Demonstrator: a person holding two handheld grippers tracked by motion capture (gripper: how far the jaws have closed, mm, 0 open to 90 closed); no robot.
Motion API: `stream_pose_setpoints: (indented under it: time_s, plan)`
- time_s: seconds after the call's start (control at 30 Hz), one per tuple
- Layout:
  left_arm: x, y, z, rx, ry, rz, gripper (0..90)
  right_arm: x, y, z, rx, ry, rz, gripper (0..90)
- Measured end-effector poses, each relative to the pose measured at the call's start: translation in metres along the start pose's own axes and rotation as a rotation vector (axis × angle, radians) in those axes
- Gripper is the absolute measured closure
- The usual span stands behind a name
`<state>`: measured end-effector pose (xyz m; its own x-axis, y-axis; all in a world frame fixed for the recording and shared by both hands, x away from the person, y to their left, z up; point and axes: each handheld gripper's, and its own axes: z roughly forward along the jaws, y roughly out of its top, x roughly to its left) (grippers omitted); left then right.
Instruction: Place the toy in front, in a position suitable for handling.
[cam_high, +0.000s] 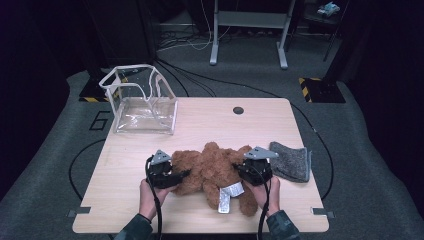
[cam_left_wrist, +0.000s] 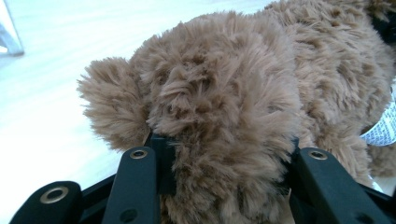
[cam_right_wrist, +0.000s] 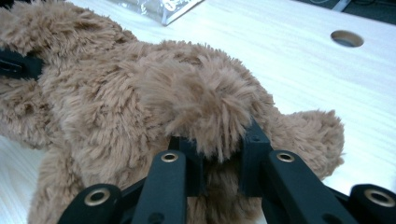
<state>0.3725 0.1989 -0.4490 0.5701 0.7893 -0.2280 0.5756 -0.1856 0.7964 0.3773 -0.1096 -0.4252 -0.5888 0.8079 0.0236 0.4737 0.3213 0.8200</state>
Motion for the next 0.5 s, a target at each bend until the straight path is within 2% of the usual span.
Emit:
stream_pose_setpoints:
  time_s: [0.2,0.3,0.5]
  plan:
    - [0.000,0.019,0.004,-0.019,-0.002,0.011,57.5,-0.008,0.014,-0.004,-0.011,-0.016,-0.012,75.9]
    - [0.000,0.035,0.009,-0.035,-0.003,0.020,57.4,-0.017,0.028,-0.006,-0.018,-0.036,-0.025,75.9]
    - [0.001,0.051,0.015,-0.047,0.000,0.029,57.2,-0.029,0.043,-0.007,-0.032,-0.061,-0.034,76.0]
